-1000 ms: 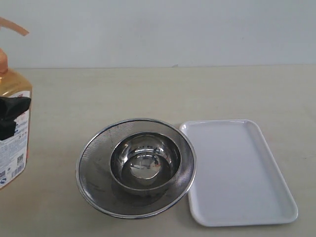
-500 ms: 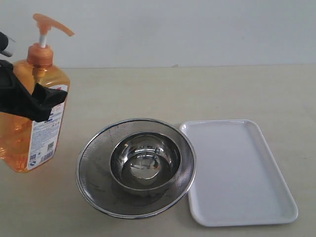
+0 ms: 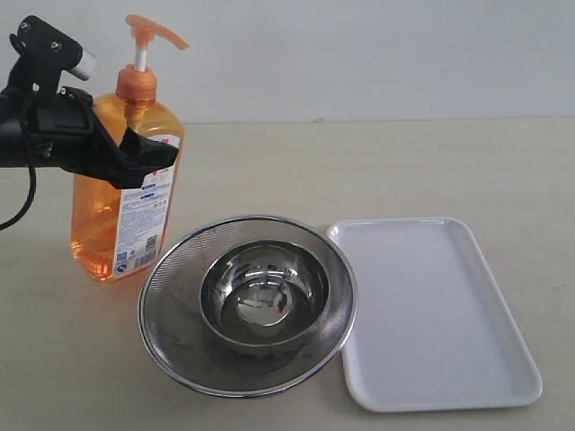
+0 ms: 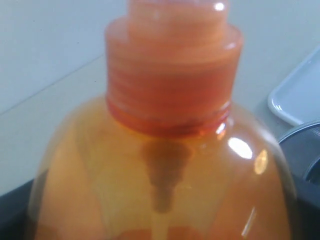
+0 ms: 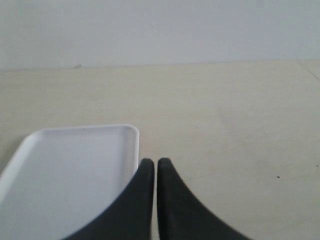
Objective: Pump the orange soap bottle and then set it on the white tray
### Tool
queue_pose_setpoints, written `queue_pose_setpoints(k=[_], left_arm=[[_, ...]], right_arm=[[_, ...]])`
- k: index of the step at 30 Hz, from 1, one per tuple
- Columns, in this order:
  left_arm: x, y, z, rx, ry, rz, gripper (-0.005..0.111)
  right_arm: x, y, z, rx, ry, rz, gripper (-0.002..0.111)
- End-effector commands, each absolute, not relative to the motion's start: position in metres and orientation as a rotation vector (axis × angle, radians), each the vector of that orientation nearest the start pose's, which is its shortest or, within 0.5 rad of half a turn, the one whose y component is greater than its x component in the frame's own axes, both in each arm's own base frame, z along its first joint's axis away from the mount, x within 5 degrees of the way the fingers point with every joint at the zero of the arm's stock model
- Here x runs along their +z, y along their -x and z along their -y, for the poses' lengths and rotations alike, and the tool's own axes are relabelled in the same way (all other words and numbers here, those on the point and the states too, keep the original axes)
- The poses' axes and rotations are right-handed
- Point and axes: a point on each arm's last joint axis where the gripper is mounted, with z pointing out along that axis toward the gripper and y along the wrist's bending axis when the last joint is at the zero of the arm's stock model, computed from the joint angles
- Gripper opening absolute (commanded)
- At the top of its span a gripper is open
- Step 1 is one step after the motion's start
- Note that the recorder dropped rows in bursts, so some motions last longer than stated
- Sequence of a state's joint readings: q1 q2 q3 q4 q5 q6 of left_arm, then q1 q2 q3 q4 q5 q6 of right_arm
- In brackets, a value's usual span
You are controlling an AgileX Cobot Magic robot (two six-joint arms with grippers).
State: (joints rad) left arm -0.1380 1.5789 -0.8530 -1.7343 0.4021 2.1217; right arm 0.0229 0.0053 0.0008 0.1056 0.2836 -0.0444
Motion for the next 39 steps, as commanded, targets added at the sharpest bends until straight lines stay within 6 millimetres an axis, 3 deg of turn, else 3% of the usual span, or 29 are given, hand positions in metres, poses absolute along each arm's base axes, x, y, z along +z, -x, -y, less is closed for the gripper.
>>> queue_pose_setpoints(k=[1, 14, 17, 21, 24, 30, 36, 39], left_arm=[[0.231, -0.329, 0.085, -0.316, -0.773, -1.931, 0.005], [0.235, -0.34, 0.066, -0.065, -0.66, -2.011, 0.005], [0.247, -0.341, 0.062, 0.009, -0.666, -1.984, 0.005], [0.268, -0.344, 0.064, 0.154, -0.895, -1.853, 0.005], [0.287, -0.348, 0.063, 0.199, -0.888, -1.797, 0.005], [0.307, -0.344, 0.065, -0.009, -0.611, -1.802, 0.005], [0.313, -0.333, 0.089, -0.279, -0.766, -1.665, 0.005], [0.306, -0.332, 0.087, -0.266, -0.757, -1.697, 0.005]], right_arm=[[0.194, -0.056, -0.003, 0.072, -0.012, -1.693, 0.0], [0.198, -0.056, -0.003, 0.072, -0.016, -1.654, 0.0], [0.199, -0.056, -0.003, 0.071, -0.017, -1.641, 0.0], [0.199, -0.056, -0.003, 0.071, -0.017, -1.641, 0.0], [0.199, -0.056, -0.003, 0.071, -0.017, -1.641, 0.0], [0.199, -0.056, -0.003, 0.071, -0.017, -1.639, 0.0], [0.204, -0.056, -0.002, 0.065, -0.017, -1.589, 0.0], [0.209, -0.056, -0.002, 0.062, -0.021, -1.532, 0.0]])
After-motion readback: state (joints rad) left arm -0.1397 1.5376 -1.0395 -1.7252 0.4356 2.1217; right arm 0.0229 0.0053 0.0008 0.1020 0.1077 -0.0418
